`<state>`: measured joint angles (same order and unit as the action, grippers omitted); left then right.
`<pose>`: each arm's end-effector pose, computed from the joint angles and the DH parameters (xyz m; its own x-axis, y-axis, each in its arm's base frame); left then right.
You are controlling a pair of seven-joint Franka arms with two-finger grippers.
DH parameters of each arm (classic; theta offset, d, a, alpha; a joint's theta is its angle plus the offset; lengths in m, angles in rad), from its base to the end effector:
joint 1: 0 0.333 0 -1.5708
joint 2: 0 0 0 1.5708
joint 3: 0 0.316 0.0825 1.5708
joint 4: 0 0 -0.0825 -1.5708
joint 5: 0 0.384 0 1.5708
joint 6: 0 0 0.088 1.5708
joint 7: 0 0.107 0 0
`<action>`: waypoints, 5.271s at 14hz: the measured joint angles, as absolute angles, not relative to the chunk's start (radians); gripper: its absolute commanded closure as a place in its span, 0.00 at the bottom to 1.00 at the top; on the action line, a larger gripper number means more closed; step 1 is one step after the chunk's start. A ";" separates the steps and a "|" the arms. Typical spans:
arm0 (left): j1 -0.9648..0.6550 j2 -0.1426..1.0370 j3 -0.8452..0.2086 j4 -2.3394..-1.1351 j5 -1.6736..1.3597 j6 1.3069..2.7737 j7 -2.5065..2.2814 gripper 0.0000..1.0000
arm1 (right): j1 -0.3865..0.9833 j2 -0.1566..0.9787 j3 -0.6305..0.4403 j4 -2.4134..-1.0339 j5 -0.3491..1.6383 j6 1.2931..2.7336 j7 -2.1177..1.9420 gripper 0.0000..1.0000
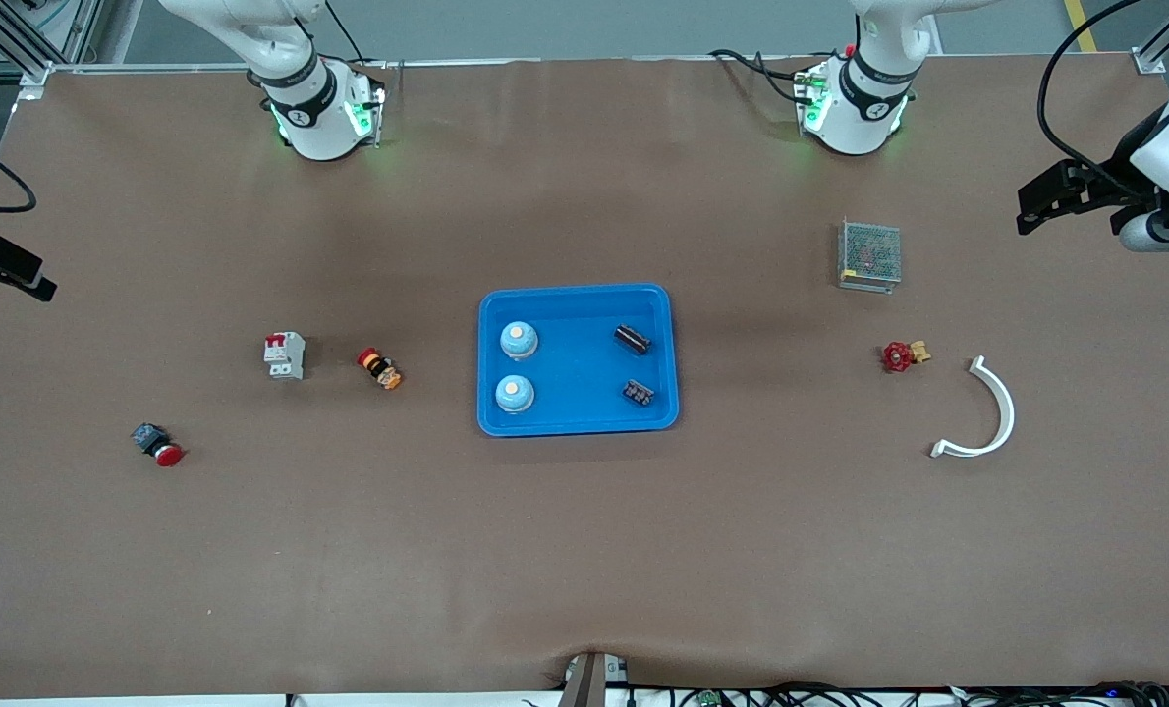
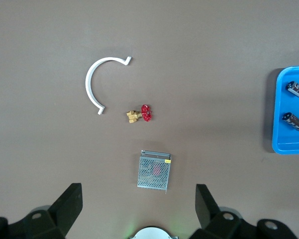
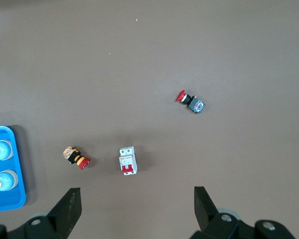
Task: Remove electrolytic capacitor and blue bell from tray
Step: 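Reach the right gripper to a bell while the left gripper reaches a capacitor, then grasp the bell with the right gripper while the left gripper grasps a capacitor, then carry the bell with the right gripper while the left gripper carries the capacitor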
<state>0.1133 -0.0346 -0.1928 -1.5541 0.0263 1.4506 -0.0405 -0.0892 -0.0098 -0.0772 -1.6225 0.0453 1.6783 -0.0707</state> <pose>0.5298 -0.0411 0.6407 0.9971 -0.0351 -0.0680 -0.0376 -0.9987 -0.0357 0.5543 -0.0889 0.6152 0.9926 -0.1001 0.0685 -0.0974 -0.9944 -0.0413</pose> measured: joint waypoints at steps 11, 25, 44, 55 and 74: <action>0.120 -0.014 -0.192 -1.538 0.026 1.453 -0.041 0.00 | -0.059 -0.030 -0.062 -1.672 0.016 1.648 -0.077 0.00; -0.029 0.204 -0.211 -1.600 0.026 1.634 -0.337 0.00 | 0.287 0.020 -0.046 -1.832 0.083 1.768 0.896 0.00; -0.408 0.374 -0.230 -1.943 0.026 2.262 -1.232 0.06 | 0.652 0.487 -0.047 -1.854 0.099 2.241 1.816 0.00; -0.549 0.574 -0.229 -1.836 0.026 2.406 -1.540 0.27 | 0.713 0.605 -0.048 -1.812 0.099 2.367 1.848 0.00; -0.544 0.648 -0.219 -1.736 0.026 2.375 -1.667 1.00 | 0.747 0.604 -0.049 -1.842 0.098 2.363 1.845 1.00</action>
